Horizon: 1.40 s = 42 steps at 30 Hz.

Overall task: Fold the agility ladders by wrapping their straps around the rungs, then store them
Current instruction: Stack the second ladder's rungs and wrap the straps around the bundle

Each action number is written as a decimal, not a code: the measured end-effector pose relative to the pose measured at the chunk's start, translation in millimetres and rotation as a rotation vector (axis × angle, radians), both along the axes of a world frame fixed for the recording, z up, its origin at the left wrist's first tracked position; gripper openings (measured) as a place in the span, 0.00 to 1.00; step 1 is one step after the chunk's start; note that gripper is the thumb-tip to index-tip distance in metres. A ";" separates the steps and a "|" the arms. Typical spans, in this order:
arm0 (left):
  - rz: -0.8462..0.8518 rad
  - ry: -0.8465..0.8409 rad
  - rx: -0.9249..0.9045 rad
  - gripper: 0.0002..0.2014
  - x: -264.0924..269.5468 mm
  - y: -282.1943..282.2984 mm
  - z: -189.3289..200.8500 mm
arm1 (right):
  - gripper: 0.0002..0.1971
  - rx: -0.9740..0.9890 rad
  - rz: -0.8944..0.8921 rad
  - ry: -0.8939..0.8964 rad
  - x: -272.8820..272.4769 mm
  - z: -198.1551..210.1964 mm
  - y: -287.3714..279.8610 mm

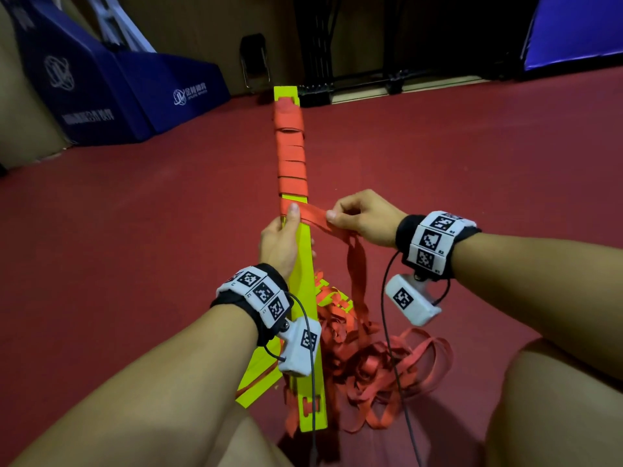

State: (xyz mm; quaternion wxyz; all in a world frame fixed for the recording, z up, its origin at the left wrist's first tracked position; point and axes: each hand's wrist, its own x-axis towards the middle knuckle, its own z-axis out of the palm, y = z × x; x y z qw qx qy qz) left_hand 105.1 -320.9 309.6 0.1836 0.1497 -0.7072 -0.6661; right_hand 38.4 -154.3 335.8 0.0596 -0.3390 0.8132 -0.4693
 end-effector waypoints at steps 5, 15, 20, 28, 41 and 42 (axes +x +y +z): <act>-0.011 -0.007 -0.007 0.21 3.4 0.1 3.2 | 0.14 0.123 0.055 -0.034 -4.8 0.2 2.1; -0.052 -0.005 0.129 0.23 4.5 -0.3 8.0 | 0.21 0.112 -0.098 0.023 1.7 5.6 -0.4; -0.122 -0.050 0.199 0.26 12.7 11.3 17.7 | 0.08 0.157 -0.083 0.213 -1.3 4.7 -3.8; -0.116 -0.035 0.204 0.23 15.2 11.6 21.2 | 0.10 0.081 0.029 0.125 -4.9 2.6 -1.8; -0.104 -0.012 0.192 0.27 17.1 8.0 21.9 | 0.10 0.272 -0.008 0.112 13.1 -5.3 -10.9; -0.107 -0.014 0.194 0.26 17.9 7.9 22.3 | 0.11 0.304 0.005 0.112 13.7 -8.6 -12.4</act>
